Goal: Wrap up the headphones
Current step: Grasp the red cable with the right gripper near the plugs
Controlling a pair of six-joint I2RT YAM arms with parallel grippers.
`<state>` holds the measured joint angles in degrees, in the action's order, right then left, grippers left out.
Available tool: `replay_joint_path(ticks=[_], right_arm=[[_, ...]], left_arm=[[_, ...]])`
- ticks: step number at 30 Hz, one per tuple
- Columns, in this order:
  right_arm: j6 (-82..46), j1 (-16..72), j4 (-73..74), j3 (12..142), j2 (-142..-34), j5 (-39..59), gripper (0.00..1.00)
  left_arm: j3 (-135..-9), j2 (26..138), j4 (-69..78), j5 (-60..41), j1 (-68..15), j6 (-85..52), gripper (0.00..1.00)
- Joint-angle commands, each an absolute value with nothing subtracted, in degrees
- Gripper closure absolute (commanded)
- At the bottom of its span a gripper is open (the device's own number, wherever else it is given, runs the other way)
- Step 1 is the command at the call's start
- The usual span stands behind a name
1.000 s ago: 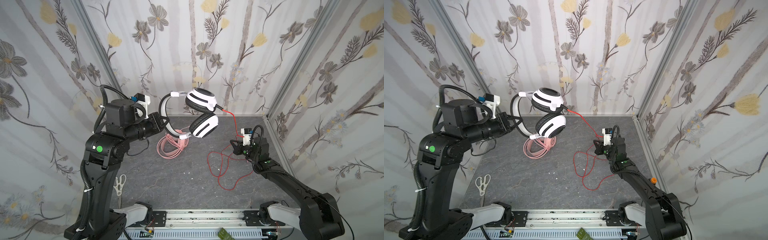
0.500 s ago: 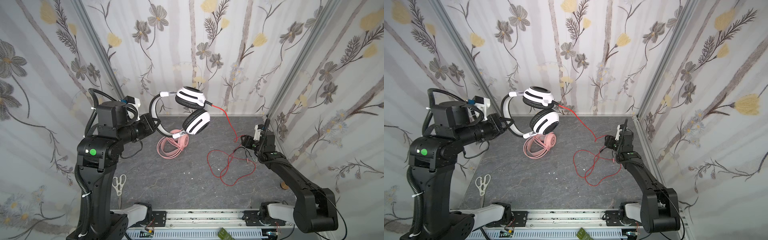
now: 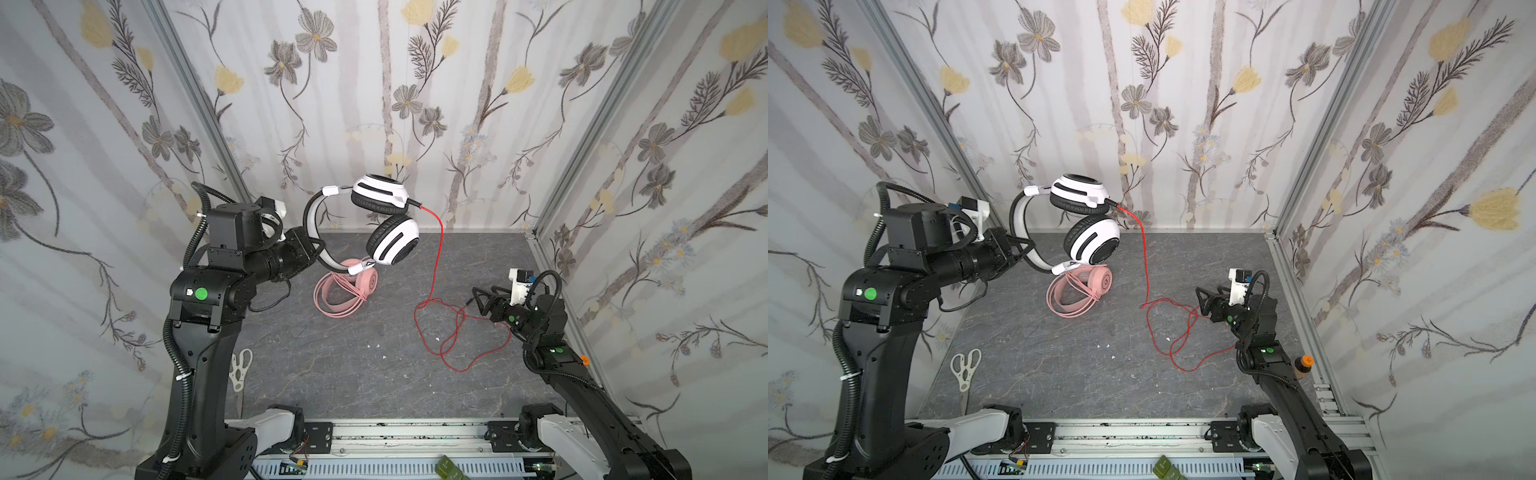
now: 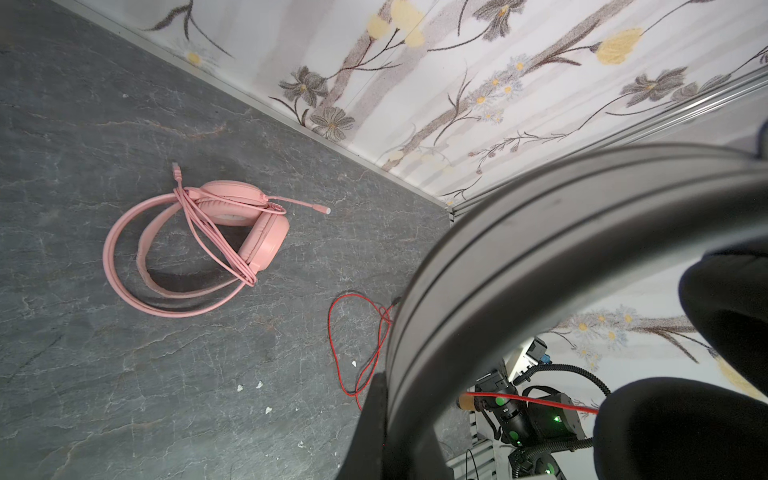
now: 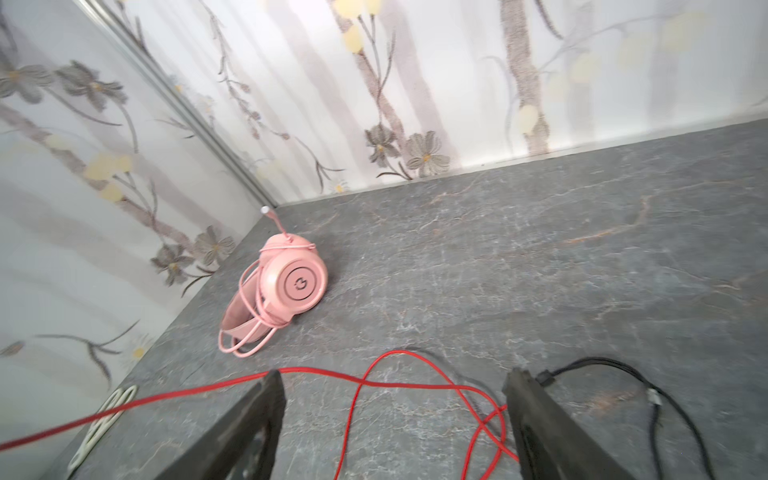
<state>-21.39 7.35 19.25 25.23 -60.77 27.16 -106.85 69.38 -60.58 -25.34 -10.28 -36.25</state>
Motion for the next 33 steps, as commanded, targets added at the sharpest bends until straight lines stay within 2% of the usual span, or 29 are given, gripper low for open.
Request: replay_joint_path(ticks=[1,4,8,17,28,31,32,33], right_arm=[[-19.9,8.8,23.0,25.1,-63.1,35.4,0.18],[-16.7,11.5,20.1,25.8,-66.9,35.6,0.19],[-11.0,14.9,15.4,28.3,-72.6,28.3,0.18],[-10.3,15.6,17.8,35.8,-86.7,25.6,0.19],[-10.5,16.7,28.9,39.1,-97.7,32.9,0.25],[-11.4,17.7,34.1,37.8,-97.8,36.3,0.35],[-11.7,17.9,35.3,37.4,-97.7,37.4,0.45],[-12.1,18.0,36.0,37.0,-97.3,38.3,0.61]], left_arm=[[-105.9,68.6,-53.7,-27.8,-10.2,-39.4,1.00],[-106.1,68.4,-53.6,-27.7,-10.2,-39.6,1.00],[-106.4,68.5,-53.7,-28.0,-10.1,-39.6,1.00],[-106.4,68.5,-53.5,-28.6,-10.1,-39.6,1.00],[-105.5,68.6,-54.1,-30.0,-9.2,-39.6,1.00],[-105.0,68.3,-53.5,-30.8,-8.6,-40.3,1.00],[-104.9,68.3,-53.4,-30.9,-8.2,-40.6,1.00],[-104.6,68.3,-53.3,-31.1,-8.0,-41.0,1.00]])
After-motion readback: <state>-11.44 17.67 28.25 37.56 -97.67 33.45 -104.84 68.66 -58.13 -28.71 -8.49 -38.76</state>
